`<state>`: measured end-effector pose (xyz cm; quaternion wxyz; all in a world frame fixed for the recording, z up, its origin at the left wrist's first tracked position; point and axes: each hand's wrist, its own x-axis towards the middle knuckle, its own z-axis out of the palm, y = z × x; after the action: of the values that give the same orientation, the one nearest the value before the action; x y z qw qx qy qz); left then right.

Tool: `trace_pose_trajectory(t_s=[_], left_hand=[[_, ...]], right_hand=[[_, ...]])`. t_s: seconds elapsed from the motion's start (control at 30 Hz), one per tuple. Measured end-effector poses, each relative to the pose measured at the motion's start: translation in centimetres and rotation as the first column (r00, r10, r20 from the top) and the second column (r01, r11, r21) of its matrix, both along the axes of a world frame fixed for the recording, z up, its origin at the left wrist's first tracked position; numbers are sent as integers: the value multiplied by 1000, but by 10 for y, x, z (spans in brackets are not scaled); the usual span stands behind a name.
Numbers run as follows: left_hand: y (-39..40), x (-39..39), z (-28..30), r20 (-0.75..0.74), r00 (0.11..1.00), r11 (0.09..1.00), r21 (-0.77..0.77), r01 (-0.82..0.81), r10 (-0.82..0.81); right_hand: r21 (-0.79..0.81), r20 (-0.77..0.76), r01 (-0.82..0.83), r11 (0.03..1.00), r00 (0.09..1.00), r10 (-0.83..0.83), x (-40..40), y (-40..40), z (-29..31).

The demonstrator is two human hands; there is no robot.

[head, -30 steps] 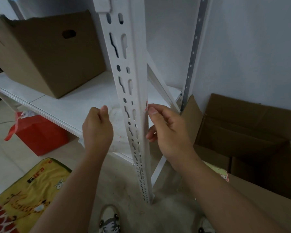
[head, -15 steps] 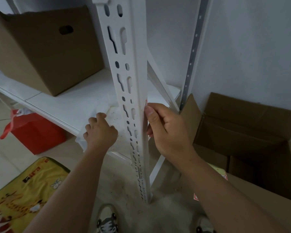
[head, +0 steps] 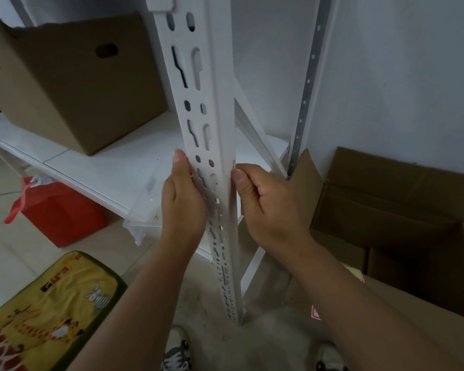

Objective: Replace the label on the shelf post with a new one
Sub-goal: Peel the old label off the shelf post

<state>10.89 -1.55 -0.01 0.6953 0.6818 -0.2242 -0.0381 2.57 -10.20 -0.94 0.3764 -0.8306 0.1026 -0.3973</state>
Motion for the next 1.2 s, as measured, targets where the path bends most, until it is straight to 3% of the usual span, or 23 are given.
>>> trace_pose_trajectory(t_s=[0.23,0.77,0.93,1.2], left_hand=[[-10,-19,4,-128,990,989,-143,40,-58],[-16,-23,-2,-128,991,975,-222,-4,-25],[-16,-23,-2,-113,993,979,-203,-4,-19],[-13,-21,-1,-129,991,983,-180,23,-47]], right_hand=[[-23,15,-9,1000,1000,10,0,-2,1],[-186,162,147,972,980,-117,2,5,-2],[-145,164,142,979,979,-118,3,6,2],[109,89,-28,994,996,18,-4,10,4]])
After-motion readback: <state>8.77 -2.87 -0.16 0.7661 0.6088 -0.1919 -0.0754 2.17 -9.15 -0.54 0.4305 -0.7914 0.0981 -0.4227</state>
